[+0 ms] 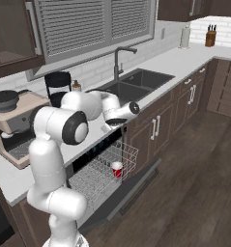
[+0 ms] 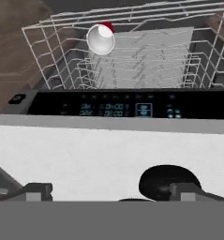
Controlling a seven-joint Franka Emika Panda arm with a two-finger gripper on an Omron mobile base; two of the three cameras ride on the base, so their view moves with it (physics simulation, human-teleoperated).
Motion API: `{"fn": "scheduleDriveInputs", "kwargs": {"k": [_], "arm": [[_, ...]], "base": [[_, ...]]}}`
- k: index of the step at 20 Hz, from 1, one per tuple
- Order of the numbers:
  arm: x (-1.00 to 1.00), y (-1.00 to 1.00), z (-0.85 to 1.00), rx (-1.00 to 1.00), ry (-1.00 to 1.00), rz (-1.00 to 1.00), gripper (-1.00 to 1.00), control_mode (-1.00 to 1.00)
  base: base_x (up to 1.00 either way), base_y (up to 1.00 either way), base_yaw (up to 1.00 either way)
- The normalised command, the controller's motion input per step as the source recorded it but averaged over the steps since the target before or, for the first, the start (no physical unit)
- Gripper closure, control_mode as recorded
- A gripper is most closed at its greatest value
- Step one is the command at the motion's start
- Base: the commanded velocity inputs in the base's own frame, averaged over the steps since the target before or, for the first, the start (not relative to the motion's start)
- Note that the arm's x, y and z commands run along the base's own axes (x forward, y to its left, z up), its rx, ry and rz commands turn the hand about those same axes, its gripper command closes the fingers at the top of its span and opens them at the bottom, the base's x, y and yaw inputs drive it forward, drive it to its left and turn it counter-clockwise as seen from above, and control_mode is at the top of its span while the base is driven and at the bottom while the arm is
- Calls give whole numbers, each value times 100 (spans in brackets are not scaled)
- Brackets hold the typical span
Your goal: Pick up the cup and bowl from the counter, place them in the dishwasher, and close the dishwasher door.
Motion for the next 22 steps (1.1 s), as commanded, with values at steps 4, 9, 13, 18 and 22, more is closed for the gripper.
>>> {"fn": "scheduleDriveInputs", "kwargs": {"k": [4,9,13,18,22], "arm": [[0,-1,4,-41,-30,67,-100,-100],[0,7,-18,-36,-20,68,-100,-100],[-1,33,-34,-31,-15,59,-100,-100],[-3,70,-25,-26,-12,46,-100,-100],[0,69,-18,-17,-4,38,-100,-100]], "base": [[0,0,0],[0,0,0],[0,0,0],[0,0,0],[0,0,0]]}}
